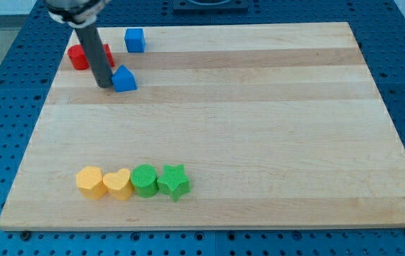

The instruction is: Slide the red circle towards the yellow hexagon

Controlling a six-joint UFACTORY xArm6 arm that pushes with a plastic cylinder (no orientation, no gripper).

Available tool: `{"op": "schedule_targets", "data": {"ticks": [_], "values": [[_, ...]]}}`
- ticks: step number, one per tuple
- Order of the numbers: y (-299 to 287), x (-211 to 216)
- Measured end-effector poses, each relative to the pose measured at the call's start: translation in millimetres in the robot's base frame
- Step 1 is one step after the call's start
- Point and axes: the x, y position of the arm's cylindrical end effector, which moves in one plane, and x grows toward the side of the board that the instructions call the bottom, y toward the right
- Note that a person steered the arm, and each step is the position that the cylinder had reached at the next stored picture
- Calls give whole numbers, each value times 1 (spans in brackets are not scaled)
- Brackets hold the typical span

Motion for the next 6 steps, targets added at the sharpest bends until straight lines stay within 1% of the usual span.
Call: {"op": "schedule_targets", "data": {"ticks": [1, 2, 3, 4, 6], "values": [[75, 2], [58, 2], [-29, 2], [-124, -11], [-131, -22]]}}
